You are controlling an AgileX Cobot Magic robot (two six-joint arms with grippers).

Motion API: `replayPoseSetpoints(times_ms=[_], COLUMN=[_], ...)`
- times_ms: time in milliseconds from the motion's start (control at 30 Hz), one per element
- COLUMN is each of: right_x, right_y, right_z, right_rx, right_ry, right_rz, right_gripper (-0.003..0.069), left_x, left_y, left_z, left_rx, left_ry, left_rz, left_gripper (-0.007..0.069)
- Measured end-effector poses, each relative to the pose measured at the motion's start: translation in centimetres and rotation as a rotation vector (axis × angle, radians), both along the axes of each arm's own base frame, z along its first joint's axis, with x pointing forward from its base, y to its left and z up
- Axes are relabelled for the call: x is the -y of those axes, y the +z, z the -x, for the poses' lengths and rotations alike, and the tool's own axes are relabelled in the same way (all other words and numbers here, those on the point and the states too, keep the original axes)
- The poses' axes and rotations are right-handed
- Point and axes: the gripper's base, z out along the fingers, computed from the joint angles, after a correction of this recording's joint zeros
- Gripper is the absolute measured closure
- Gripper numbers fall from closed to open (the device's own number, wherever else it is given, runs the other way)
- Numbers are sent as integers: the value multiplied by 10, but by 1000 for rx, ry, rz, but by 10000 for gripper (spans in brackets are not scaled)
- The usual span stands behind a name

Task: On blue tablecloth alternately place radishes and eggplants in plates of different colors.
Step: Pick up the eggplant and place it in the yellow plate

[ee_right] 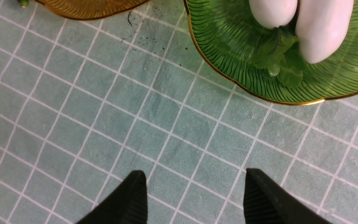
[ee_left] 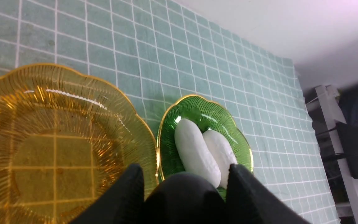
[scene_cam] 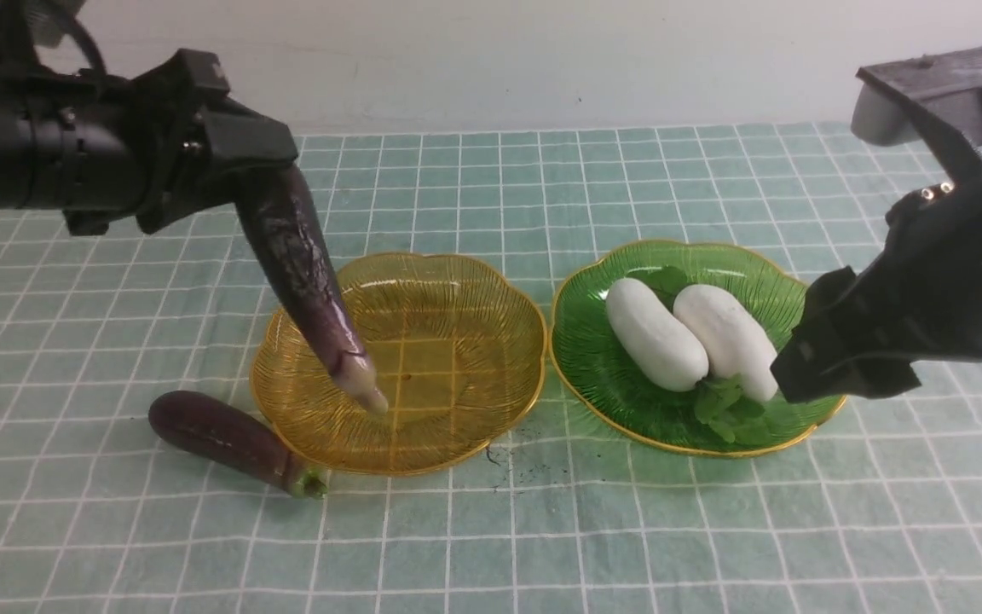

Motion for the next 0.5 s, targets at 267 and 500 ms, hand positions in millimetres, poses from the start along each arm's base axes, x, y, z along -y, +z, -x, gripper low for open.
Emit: replayPoseSetpoints(times_ms=[267,500], right_x=[0,1], right_y=[0,0], right_z=[0,0], right_rx=[1,3], right_ry=[0,0], right_rz=[2,6], right_gripper=[271,271], left_x=[17,16], left_y=[-70,-117], left_z=[-63,-91], left_rx=[-179,-261], left_ry=[-10,147], left_rz=[34,130], left_gripper=[318,181])
